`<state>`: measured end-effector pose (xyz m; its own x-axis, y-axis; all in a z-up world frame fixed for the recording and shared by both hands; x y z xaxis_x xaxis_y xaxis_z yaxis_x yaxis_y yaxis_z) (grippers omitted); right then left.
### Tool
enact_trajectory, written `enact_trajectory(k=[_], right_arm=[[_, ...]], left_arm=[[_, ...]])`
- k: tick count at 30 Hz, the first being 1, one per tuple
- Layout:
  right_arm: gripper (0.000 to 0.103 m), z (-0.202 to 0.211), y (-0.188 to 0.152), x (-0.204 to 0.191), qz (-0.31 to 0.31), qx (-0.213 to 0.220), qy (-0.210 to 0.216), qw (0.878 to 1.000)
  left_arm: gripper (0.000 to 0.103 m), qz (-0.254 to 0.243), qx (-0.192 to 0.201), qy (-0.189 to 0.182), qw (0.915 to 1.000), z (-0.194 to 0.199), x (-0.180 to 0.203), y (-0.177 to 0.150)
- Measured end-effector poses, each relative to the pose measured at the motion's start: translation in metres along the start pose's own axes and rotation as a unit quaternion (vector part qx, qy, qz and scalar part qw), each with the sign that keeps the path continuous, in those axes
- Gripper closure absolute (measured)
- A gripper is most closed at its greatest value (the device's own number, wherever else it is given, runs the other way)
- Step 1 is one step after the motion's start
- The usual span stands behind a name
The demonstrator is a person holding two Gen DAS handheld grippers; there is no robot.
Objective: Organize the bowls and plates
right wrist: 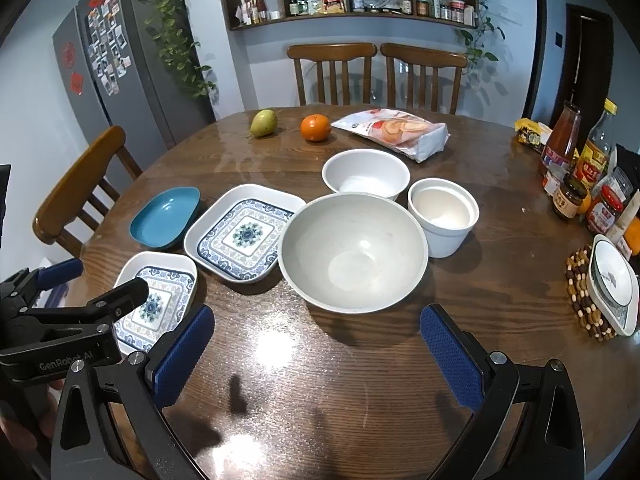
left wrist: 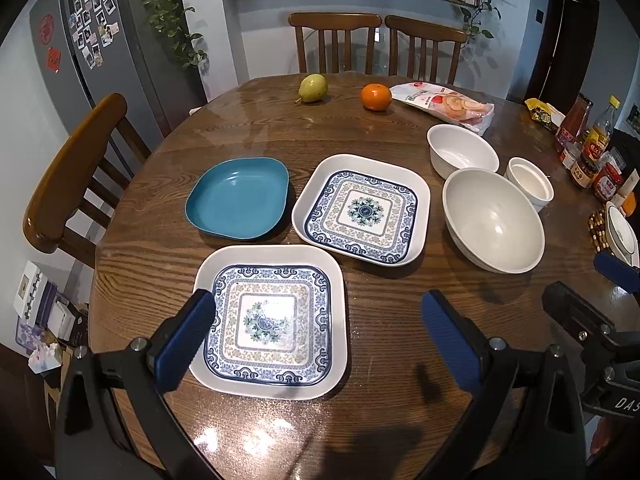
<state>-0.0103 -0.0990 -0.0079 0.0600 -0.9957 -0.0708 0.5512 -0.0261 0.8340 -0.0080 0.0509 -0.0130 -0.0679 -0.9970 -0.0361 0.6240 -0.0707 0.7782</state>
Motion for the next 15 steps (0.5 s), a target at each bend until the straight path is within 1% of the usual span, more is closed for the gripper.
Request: enact_trajectory(k=[15], right_arm=[[0.0, -0.0054, 0.0, -0.003, 0.005, -0.005, 0.006, 1.0]], left_arm=[[0.001, 0.004, -0.004, 0.004, 1.0, -0.0038, -0.0055, -0.003]])
Point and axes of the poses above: each gripper's, at about its wrist camera, not at the fingertips, and z roughly against the way its jaws point, x to its right, y to its top, the point moved 4 cm from there along -z, roughly the way its jaws point, and after that the axes turned 13 degrees about x, right-handed, at the moved point
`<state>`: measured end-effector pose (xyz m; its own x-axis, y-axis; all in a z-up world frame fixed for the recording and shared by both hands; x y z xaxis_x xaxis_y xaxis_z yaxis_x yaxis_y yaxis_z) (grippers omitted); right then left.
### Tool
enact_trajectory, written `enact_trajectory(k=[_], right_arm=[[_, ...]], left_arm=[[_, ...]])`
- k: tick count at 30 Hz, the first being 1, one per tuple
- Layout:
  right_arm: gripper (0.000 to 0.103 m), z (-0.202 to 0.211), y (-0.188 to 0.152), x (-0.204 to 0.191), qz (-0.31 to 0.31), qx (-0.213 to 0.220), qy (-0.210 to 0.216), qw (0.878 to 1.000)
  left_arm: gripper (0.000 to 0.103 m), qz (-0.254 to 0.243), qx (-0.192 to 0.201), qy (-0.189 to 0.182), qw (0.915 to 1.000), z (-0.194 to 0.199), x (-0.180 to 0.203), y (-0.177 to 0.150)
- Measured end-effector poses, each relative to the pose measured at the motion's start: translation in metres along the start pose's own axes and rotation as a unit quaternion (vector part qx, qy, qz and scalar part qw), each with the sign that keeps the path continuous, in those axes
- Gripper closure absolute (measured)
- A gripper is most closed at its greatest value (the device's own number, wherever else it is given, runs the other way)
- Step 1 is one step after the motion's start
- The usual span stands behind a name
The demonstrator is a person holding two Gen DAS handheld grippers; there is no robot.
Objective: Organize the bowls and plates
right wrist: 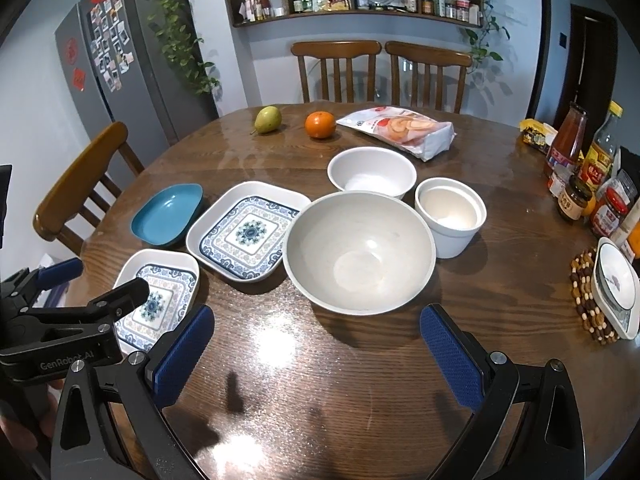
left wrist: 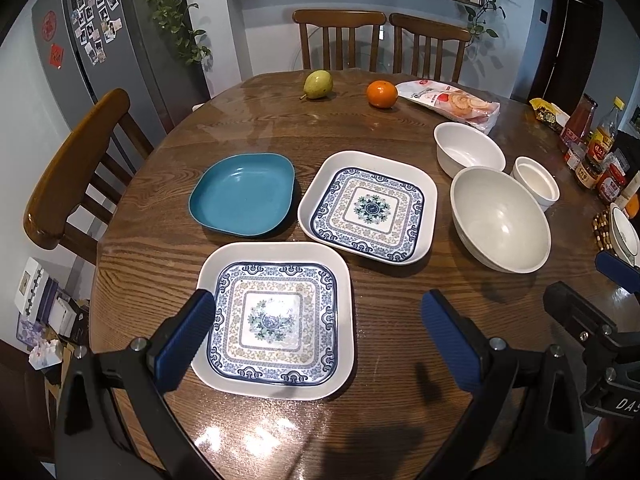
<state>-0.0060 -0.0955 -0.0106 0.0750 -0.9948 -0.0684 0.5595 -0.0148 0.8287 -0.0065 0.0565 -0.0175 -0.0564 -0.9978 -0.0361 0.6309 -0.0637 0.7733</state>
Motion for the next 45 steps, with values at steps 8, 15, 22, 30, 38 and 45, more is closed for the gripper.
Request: enact_trajectory(k=[8, 15, 22, 30, 38, 45], right_arm=[[0.0, -0.001, 0.0, -0.001, 0.001, 0.0, -0.001, 1.0], [0.0, -0.001, 0.0, -0.001, 0.001, 0.0, 0.0, 1.0], [0.0, -0.001, 0.0, -0.002, 0.001, 0.0, 0.0, 1.0], [0.0, -0.011, -0.004, -0.017, 0.007, -0.008, 0.012, 1.0], [0.0, -0.029, -0.014, -0.043, 0.012, -0.035, 0.046, 0.998], [0.0, -0.062, -0.038, -0.082, 0.014, -0.099, 0.088, 0.991]], left_arm=[[0.001, -0.001, 0.0, 0.0, 1.0, -0.001, 0.0, 0.0], [0.001, -0.001, -0.003, -0.001, 1.0, -0.003, -0.003, 0.001], [0.001, -0.001, -0.005, -0.002, 1.0, -0.005, -0.005, 0.0], [0.001, 0.0, -0.011, 0.005, 0.9999, -0.009, -0.015, -0.003], [0.001, 0.006, -0.014, 0.033, 0.9993, -0.017, -0.045, -0.012], [0.002, 0.04, -0.057, 0.049, 0.9964, -0.043, -0.095, -0.038]])
Point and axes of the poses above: each gripper's, at about its wrist camera, not at the fingertips, and z roughly against the way its jaws point, x to its right, y to its top, the point moved 4 cm from there along -z, roughly the way its jaws point, and after that the axes turned 13 degrees about x, right-handed, at the moved point
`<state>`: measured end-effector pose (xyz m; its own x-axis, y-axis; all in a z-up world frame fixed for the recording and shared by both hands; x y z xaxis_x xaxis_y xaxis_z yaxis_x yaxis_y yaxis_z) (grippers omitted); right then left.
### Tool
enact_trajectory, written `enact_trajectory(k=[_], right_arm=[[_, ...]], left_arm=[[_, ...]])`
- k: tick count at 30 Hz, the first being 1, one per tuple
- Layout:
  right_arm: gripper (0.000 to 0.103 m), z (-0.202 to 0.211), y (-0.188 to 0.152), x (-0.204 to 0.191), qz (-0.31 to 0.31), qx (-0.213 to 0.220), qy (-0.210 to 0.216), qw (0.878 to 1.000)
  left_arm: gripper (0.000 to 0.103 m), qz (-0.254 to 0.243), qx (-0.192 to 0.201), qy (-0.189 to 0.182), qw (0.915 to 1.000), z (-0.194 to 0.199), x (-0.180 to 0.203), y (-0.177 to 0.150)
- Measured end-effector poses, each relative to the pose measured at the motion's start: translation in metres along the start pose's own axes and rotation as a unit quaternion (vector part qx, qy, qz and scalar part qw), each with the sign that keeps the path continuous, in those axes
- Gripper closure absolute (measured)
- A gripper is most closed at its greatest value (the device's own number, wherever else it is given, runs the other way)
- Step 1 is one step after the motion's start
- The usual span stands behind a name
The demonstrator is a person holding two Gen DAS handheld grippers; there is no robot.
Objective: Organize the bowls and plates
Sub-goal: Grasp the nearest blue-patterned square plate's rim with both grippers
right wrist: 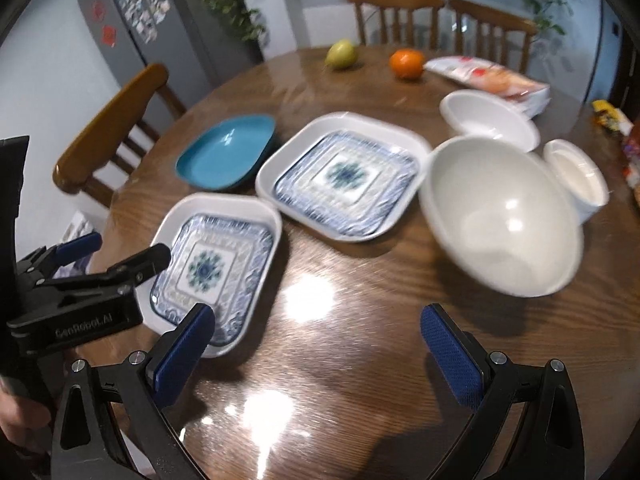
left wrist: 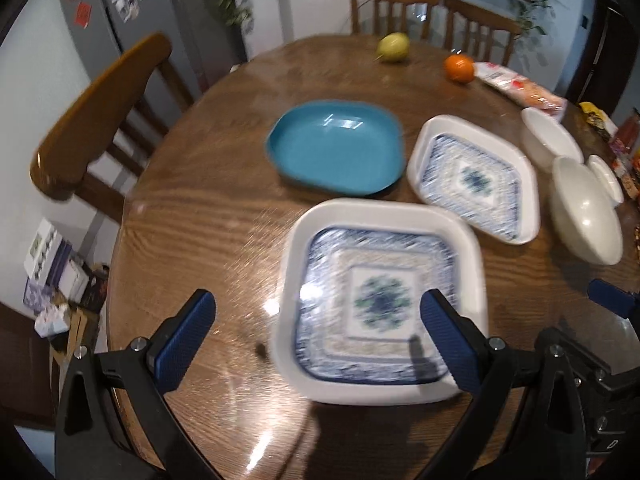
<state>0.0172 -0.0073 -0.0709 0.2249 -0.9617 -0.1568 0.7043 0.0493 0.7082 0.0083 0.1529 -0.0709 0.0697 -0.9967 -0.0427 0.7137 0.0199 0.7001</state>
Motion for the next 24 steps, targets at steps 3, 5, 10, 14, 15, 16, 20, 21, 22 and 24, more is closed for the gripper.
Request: enact_trajectory(k=[3, 5, 10, 14, 15, 16, 20, 21, 22, 24], right_arm=[[0.002, -0.014, -0.003, -0.011, -0.003, -0.015, 0.016, 1.0], [0.013, -0.024, -0.004, -0.017, -0.003, -0.02, 0.026, 0.999], [0.045, -0.052, -0.011, -0.019, -0.034, -0.06, 0.04, 0.997], [0.061, -0.057, -0.011, -0.025, -0.029, -0.052, 0.043, 0.997], [0.066, -0.058, -0.011, -0.025, -0.029, -0.052, 0.042, 0.997], [0.073, -0.059, -0.01, -0.027, -0.026, -0.051, 0.038, 0.998], [0.089, -0.062, -0.01, -0.032, -0.017, -0.052, 0.038, 0.998], [0.092, -0.064, -0.008, -0.033, -0.014, -0.052, 0.034, 0.998], [0.093, -0.064, -0.008, -0.034, -0.011, -0.052, 0.032, 0.998], [0.093, -0.063, -0.007, -0.033, -0.009, -0.048, 0.027, 0.998]], left_arm=[[0.005, 0.01, -0.014, 0.001, 0.9998, -0.012, -0.017, -0.009], [0.013, 0.016, -0.024, -0.005, 0.9996, -0.019, -0.023, -0.014], [0.036, 0.017, -0.048, -0.028, 0.9983, -0.034, -0.026, -0.023], [0.042, 0.012, -0.047, -0.044, 0.9979, -0.036, -0.023, -0.022], [0.044, 0.011, -0.045, -0.048, 0.9978, -0.036, -0.022, -0.022], [0.047, 0.01, -0.044, -0.049, 0.9978, -0.036, -0.021, -0.022], [0.054, 0.002, -0.039, -0.058, 0.9975, -0.036, -0.016, -0.02], [0.061, -0.002, -0.037, -0.063, 0.9973, -0.036, -0.014, -0.02], [0.067, -0.004, -0.035, -0.07, 0.9969, -0.036, -0.013, -0.02], [0.067, -0.006, -0.036, -0.075, 0.9965, -0.038, -0.009, -0.018]])
Point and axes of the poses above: each gripper's, at about its wrist camera, not at the fingertips, and z roughly against the way its jaws point, x to its right, y to its top, the point moved 4 cm from there along -z, roughly the way its jaws point, and after that the axes turned 13 degrees about x, right-handed, at the moved point
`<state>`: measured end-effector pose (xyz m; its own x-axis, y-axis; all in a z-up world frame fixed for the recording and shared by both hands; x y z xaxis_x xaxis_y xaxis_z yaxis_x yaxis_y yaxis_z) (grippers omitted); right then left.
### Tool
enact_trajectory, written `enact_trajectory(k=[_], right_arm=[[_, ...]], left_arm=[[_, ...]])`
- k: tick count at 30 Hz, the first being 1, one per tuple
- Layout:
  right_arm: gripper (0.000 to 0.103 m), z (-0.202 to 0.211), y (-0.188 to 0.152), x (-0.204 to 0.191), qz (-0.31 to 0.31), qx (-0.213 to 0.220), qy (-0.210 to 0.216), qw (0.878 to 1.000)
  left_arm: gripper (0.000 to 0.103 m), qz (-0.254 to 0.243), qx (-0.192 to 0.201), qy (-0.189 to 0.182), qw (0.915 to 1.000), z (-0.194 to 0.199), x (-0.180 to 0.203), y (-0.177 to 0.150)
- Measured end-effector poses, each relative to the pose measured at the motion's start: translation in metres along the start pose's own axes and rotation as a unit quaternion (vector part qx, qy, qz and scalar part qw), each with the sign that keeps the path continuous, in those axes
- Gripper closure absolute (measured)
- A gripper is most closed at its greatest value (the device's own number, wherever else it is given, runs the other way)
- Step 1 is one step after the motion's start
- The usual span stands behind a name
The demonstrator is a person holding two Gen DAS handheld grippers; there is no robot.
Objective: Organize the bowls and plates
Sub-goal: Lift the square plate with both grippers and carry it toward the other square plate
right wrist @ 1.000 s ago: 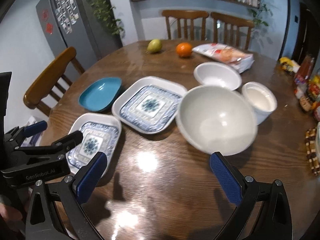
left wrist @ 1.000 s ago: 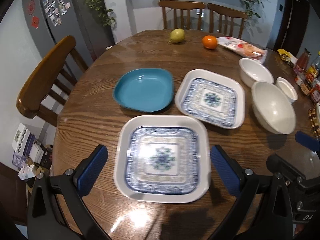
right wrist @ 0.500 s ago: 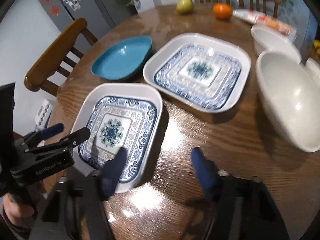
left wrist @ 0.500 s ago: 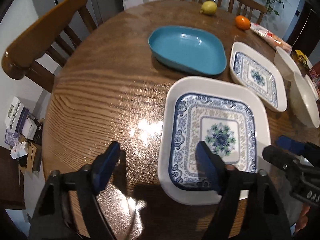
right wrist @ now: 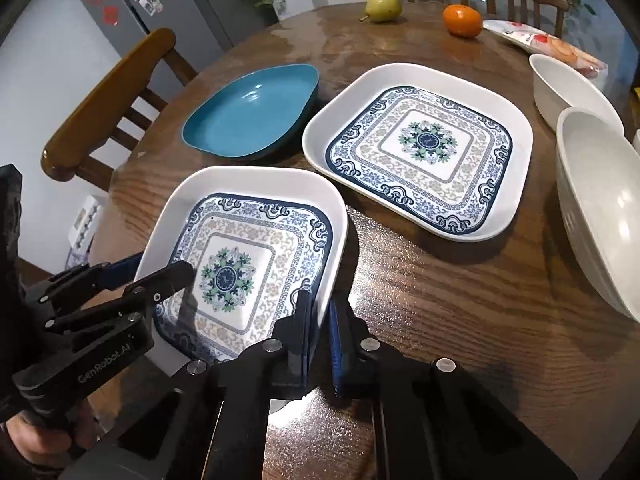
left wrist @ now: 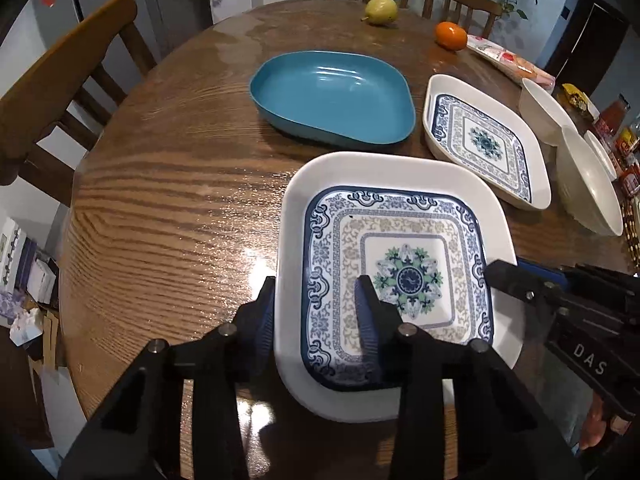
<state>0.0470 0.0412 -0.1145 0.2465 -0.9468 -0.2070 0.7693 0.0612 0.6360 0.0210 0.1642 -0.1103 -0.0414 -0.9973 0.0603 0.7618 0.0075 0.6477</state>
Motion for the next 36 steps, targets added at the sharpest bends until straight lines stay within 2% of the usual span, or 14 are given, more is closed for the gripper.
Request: enact_trajectory(k=[3, 8, 14, 22, 29, 36], right_arm=[[0.093, 0.002, -0.001, 0.0, 0.003, 0.004, -0.006, 1.0], [0.093, 0.024, -0.004, 0.006, -0.008, 0.016, -0.01, 1.0], [0.093, 0.068, -0.012, 0.039, -0.044, 0.026, -0.03, 0.998], [0.093, 0.105, -0.052, 0.096, -0.104, 0.015, -0.086, 0.991], [0.093, 0.114, -0.067, 0.123, -0.118, 0.024, -0.127, 0.984], [0.093, 0.106, -0.065, 0.133, -0.112, 0.032, -0.13, 0.985]], left_arm=[[0.07, 0.003, -0.002, -0.006, 1.0, 0.002, 0.0, -0.002], [0.071, 0.006, 0.0, -0.03, 0.9995, 0.015, 0.011, -0.004], [0.071, -0.039, 0.013, -0.076, 0.9963, 0.04, 0.06, -0.007], [0.071, -0.096, -0.019, -0.141, 0.9851, 0.039, 0.128, -0.028], [0.071, -0.123, -0.023, -0.157, 0.9796, 0.027, 0.161, -0.035], [0.071, -0.123, -0.026, -0.146, 0.9813, 0.015, 0.166, -0.035]])
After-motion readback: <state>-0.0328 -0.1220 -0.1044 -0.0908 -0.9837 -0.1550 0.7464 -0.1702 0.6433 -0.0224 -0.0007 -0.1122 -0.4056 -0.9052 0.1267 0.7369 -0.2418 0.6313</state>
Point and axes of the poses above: each gripper's, at about its wrist camera, not at the fingertips, and z roughly against the way its jaws point, x to its right, y to its top, the point moved 4 cm from there along -z, roughly the way its jaws point, and after that the axes turned 13 degrees about x, right-handed, at the moved point
